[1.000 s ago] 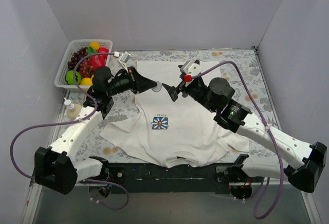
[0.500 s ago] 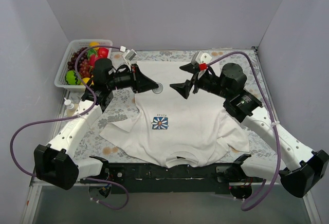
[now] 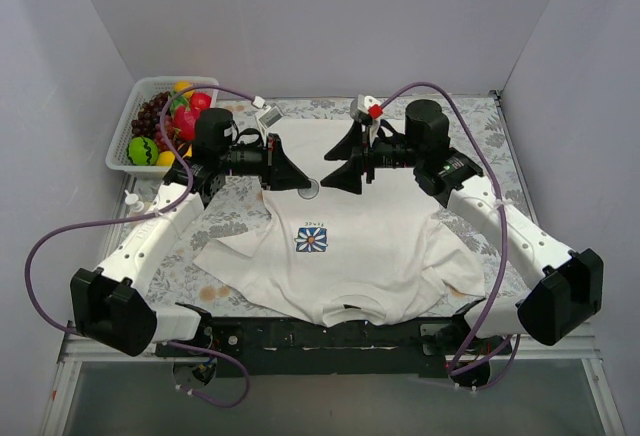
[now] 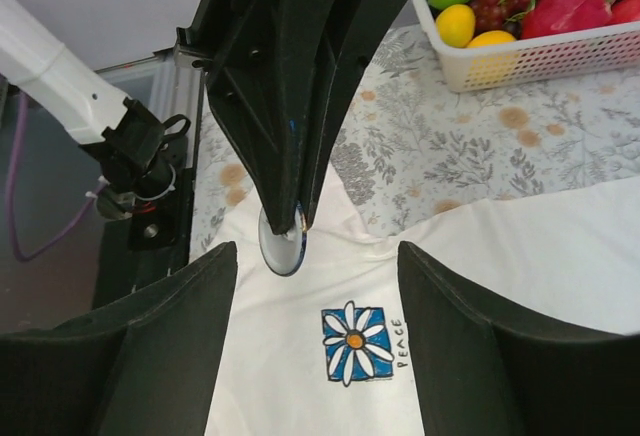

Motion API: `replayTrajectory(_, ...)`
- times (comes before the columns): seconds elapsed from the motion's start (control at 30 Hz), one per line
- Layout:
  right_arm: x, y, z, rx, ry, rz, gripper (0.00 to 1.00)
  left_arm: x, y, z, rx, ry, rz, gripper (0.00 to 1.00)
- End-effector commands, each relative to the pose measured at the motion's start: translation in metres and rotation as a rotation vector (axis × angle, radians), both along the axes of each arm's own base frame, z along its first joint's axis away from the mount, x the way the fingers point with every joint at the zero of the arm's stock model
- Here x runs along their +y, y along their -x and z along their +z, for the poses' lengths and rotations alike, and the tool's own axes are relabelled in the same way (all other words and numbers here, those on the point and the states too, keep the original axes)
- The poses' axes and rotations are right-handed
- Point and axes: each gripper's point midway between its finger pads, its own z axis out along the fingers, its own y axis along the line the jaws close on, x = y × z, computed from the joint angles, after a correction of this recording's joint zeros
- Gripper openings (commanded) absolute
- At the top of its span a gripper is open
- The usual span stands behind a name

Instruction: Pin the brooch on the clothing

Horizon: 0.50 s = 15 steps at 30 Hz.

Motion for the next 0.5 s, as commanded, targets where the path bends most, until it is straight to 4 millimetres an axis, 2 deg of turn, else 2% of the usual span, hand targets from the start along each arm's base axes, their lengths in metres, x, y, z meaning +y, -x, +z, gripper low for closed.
replayTrajectory(0.0,0.001,0.016,0.021,0.026,-0.039,0.090,0.70,-0.001,0.007,0.019,-0.060,0.012,-0.040,0.00)
replayTrajectory(0.07,0.002,0.015,0.021,0.024,-0.039,0.089,0.64,-0.002,0.007,0.020,-0.067,0.012,-0.041,0.00)
replayTrajectory(0.23,0.004,0.013,0.010,0.070,-0.014,0.097,0.61,-0.004,0.008,0.027,-0.082,0.019,-0.048,0.00)
replayTrajectory(0.27,0.004,0.013,0.010,0.077,-0.014,0.098,0.54,-0.005,0.008,0.027,-0.080,0.019,-0.051,0.00)
replayTrajectory(0.3,0.005,0.012,0.007,0.088,-0.010,0.102,0.52,-0.006,0.009,0.028,-0.083,0.020,-0.054,0.00)
replayTrajectory(0.47,0.008,0.010,0.005,0.101,-0.011,0.108,0.50,-0.009,0.011,0.030,-0.085,0.020,-0.060,0.00)
